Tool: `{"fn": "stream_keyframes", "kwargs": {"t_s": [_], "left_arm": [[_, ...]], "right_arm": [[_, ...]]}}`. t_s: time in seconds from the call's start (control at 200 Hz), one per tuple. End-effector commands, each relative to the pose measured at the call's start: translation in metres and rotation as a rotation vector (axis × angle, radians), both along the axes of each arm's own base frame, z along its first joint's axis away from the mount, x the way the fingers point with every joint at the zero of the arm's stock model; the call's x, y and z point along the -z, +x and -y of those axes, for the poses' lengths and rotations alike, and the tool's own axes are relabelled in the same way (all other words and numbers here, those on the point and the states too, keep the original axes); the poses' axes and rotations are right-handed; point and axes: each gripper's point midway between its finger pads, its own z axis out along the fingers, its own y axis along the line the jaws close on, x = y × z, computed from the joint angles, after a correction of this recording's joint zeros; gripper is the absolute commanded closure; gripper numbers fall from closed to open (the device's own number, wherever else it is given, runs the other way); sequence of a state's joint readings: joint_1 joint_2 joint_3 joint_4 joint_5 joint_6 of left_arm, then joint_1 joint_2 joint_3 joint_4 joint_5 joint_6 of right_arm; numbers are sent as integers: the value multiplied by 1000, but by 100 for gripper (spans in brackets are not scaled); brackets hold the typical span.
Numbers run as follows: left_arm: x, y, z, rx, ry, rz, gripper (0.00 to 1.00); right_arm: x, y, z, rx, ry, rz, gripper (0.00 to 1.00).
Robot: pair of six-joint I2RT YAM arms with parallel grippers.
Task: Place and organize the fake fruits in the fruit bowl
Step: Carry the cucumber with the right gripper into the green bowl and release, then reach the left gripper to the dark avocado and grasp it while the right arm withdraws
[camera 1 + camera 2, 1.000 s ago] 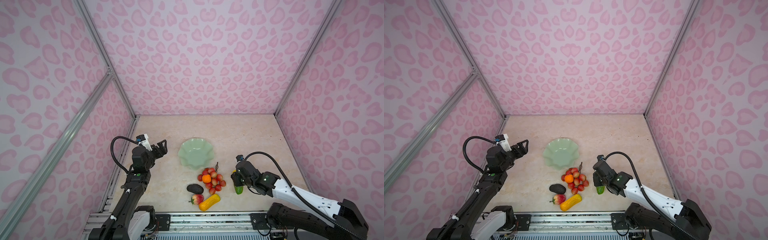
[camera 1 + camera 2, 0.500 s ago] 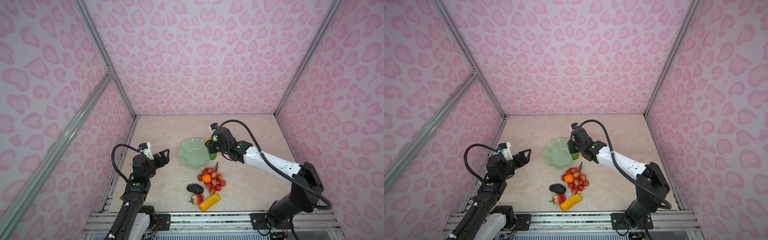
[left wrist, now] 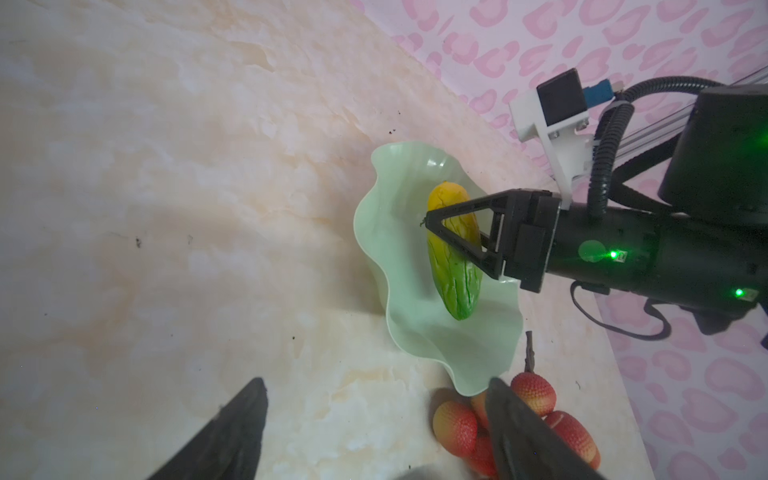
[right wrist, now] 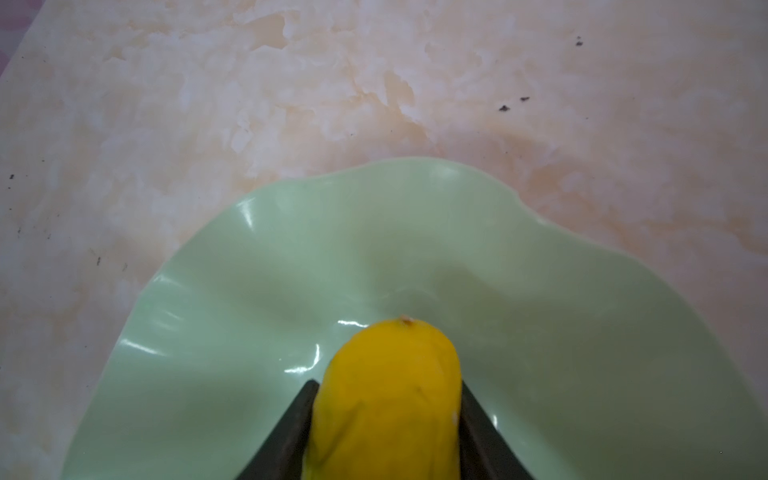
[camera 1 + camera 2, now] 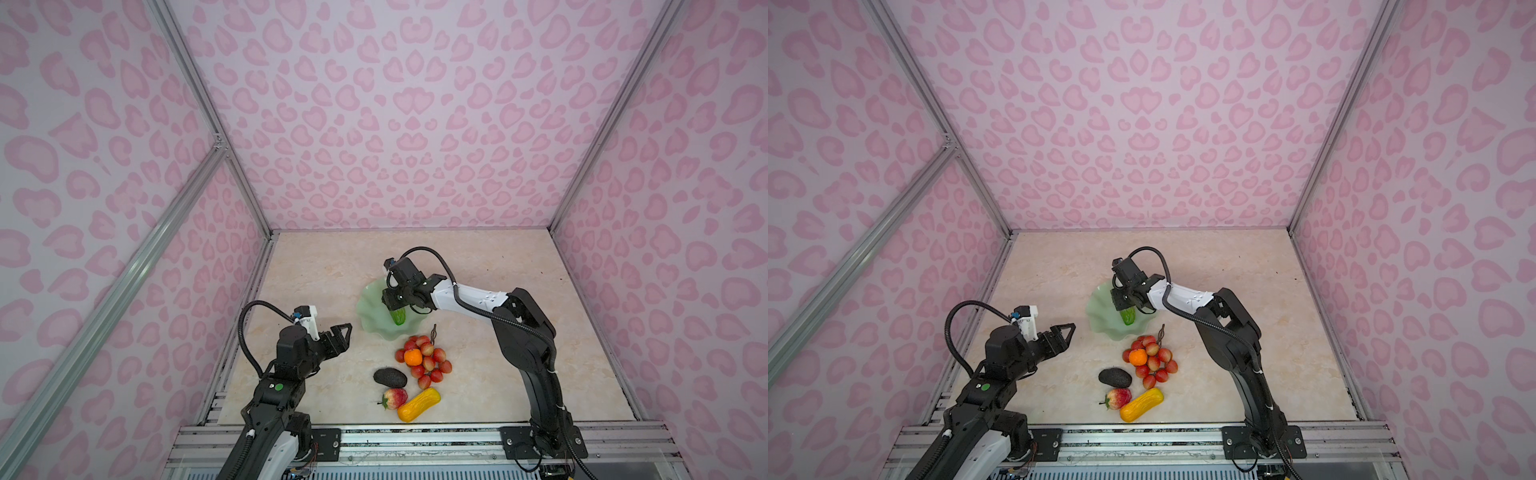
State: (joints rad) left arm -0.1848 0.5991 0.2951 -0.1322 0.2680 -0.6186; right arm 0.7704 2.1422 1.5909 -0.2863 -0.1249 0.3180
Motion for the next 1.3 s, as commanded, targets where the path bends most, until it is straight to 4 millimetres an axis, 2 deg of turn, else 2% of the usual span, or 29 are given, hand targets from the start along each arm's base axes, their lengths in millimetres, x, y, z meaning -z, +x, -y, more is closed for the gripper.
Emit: {"fn": "stream_keyframes", "kwargs": {"t_s": [0.0,0.09,0.155,0.21,0.225,0.33,0.42,0.535,0.71,0.895,1.11,1.295], "left_arm": [[5,-1,4,25,32,3,17],[4,-3,15,83,70,20,17],[3,-5,26,138,112,32,18],[3,-7,36,190,152,44,19],[3,-8,38,203,163,45,19],[9,-18,61,324,247,55,21],[14,-30,82,429,299,63,22],[25,-43,103,533,373,56,22],[45,-52,120,620,491,3,21],[63,-55,136,698,578,-47,21],[94,-67,148,783,645,-132,20],[98,-67,150,790,665,-154,21]], "right_arm": [[0,0,0,1,-4,-13,37],[-24,4,1,6,33,33,31],[-53,7,8,24,72,102,28],[-88,10,17,42,138,168,25],[-88,8,24,50,143,169,24],[-131,10,60,119,254,244,15],[-149,8,96,178,297,279,10],[-150,2,135,241,287,280,9],[-141,-10,170,300,279,259,9],[-137,-18,184,327,276,256,9],[-140,-15,193,349,281,264,9],[-140,-13,198,360,281,268,9]]}}
